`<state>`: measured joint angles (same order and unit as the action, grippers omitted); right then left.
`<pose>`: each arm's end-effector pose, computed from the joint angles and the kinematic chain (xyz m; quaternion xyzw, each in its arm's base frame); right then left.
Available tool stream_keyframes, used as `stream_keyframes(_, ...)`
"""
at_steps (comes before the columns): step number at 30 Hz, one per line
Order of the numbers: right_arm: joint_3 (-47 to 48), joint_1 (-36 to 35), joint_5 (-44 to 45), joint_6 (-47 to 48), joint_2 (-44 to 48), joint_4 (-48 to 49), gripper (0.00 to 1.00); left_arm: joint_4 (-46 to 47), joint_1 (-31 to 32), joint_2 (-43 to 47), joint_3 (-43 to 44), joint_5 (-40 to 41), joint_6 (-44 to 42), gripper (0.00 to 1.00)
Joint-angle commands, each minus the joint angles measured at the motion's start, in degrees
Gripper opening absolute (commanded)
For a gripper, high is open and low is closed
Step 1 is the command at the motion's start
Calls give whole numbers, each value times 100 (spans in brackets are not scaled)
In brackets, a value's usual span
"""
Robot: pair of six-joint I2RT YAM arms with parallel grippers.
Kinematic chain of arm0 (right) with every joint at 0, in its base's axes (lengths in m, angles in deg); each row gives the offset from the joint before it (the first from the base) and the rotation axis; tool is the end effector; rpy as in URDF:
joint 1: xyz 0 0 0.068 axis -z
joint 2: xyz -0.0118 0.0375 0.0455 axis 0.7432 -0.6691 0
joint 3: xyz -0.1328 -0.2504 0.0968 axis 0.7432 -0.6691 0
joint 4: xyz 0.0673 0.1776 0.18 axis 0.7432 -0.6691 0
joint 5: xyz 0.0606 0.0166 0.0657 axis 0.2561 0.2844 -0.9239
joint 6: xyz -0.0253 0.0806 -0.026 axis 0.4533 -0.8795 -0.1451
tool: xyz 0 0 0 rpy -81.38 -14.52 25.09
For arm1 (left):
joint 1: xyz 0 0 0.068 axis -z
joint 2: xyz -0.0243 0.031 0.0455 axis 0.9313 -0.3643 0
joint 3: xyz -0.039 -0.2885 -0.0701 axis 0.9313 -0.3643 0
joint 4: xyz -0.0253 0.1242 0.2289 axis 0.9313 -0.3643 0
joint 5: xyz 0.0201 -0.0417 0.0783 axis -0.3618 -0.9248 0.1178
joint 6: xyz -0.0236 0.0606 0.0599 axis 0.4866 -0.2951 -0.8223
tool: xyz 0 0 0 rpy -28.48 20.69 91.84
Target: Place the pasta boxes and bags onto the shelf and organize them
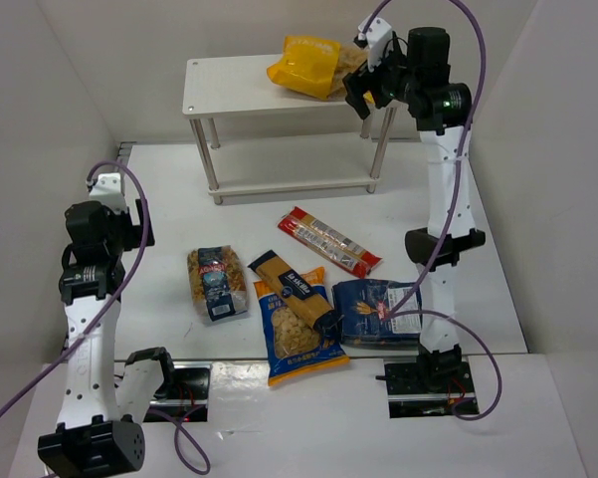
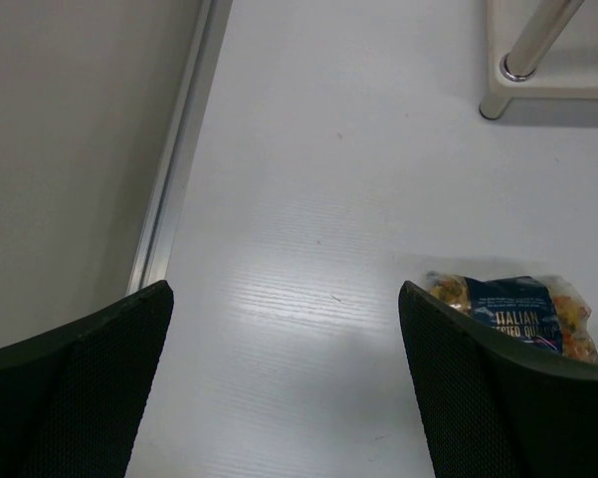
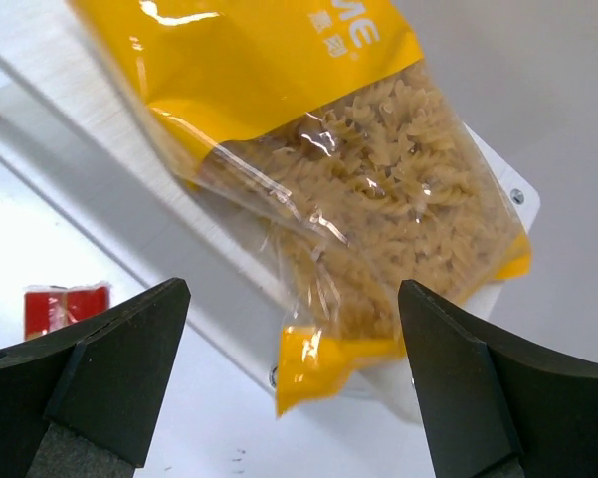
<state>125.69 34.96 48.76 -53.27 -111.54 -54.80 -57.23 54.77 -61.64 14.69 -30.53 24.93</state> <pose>0.4614 0.1330 0.5053 -0.3856 0.7061 0.0443 0.5922 0.1992 0.0542 0.3531 -0.1062 0.8168 0.1012 0.5580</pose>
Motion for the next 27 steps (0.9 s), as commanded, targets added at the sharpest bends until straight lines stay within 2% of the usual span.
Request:
stream_keyframes(1, -59, 47, -274, -126, 683, -321, 94, 124, -46, 114, 29, -146, -70, 100)
stream_keyframes(4, -182, 47, -328, -126, 1051, -321, 96, 72, -46, 114, 29, -295, -123, 100)
stream_keyframes(8, -681, 125, -503, -126, 1472, -382, 98, -42, -46, 237, 29, -900, -315, 100)
stream_keyframes(15, -2184, 705, -1697, -362, 2326, -619, 100, -157, -46, 343, 81, -1394, -474, 100)
stream_keyframes(17, -3350, 855, -2111, -441, 2955, -480, 100, -210, -46, 343, 81, -1447, -474, 100)
stream_keyframes(18, -4025, 916, -2190, -677, 3342, 252, 100, -210, -46, 395, 81, -1447, -474, 100)
stream_keyframes(19, -5711, 978, -2017, -932, 3825, 921, 100, -210, -46, 396, 81, -1447, -474, 100)
stream_keyframes(20, -6589, 979, -1771, -1134, 4891, 2293, 100, -210, -46, 396, 81, -1447, -474, 100)
stream_keyframes(22, -8433, 831, -887, -1408, 5759, 3156, 100, -210, -46, 396, 81, -1447, -422, 100)
stream_keyframes(23, -8792, 829, -707, -1409, 6251, 3386, 100, -210, -46, 396, 81, -1447, -422, 100)
stream_keyframes(26, -10005, 829, -31, -2030, 6824, 3720, 100, -210, -46, 343, 81, -1447, -369, 100)
stream_keyframes(27, -10696, 881, 537, -2163, 6949, 3862, 100, -210, -46, 343, 81, -1447, -369, 100)
